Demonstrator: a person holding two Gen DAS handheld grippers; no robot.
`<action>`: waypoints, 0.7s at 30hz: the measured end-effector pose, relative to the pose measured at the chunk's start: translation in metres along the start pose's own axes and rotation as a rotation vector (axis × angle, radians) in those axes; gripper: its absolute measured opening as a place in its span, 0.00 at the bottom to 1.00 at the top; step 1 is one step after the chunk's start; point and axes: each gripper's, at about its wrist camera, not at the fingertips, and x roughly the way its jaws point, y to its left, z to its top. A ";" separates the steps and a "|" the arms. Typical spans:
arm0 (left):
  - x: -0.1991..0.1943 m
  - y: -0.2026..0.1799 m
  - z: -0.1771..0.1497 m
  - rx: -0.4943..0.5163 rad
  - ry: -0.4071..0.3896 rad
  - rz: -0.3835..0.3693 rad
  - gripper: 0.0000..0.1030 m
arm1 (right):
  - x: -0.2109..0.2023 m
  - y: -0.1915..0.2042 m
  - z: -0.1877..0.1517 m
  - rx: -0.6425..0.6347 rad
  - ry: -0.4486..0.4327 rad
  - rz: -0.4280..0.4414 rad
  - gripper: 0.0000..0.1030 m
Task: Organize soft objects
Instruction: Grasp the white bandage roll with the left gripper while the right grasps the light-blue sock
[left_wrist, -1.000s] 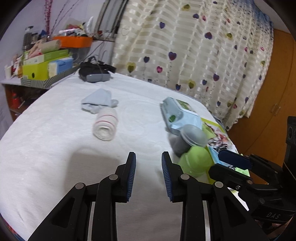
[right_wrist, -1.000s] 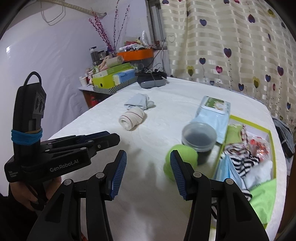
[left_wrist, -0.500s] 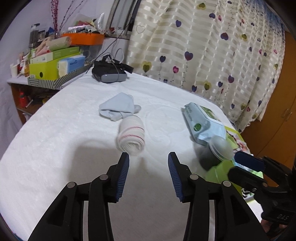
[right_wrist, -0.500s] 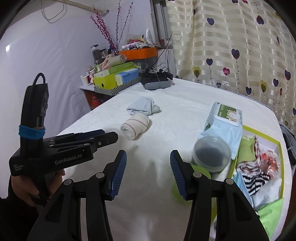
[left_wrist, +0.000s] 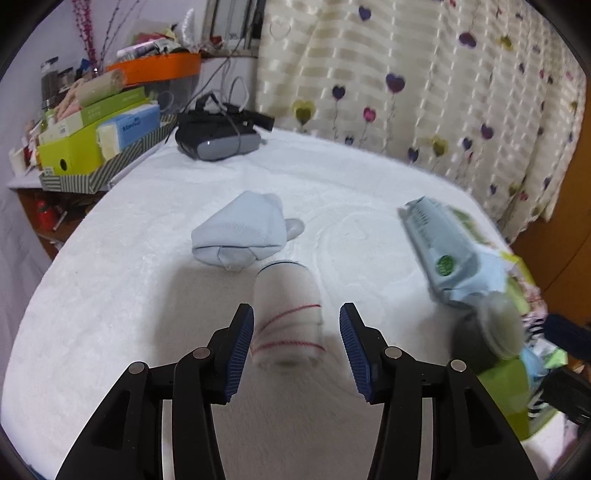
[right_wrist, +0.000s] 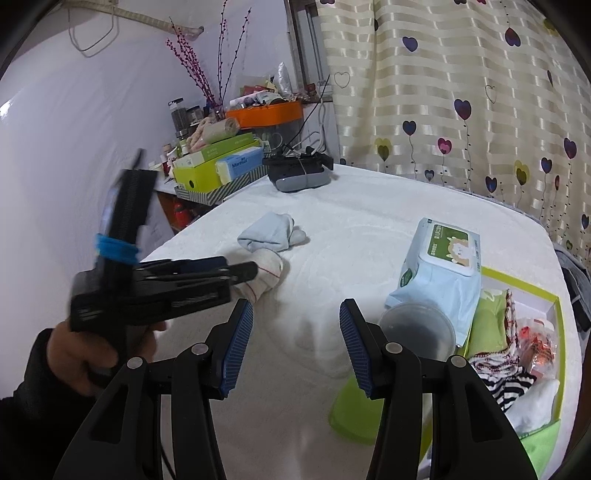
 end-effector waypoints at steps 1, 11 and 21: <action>0.005 0.000 0.000 0.006 0.008 0.003 0.46 | 0.000 -0.001 0.001 0.001 -0.001 -0.001 0.49; 0.033 0.007 -0.004 -0.013 0.064 0.047 0.42 | 0.003 -0.005 0.003 0.012 0.004 -0.013 0.49; -0.027 0.029 -0.022 -0.125 -0.068 -0.040 0.41 | 0.018 0.004 0.019 -0.021 0.031 -0.002 0.49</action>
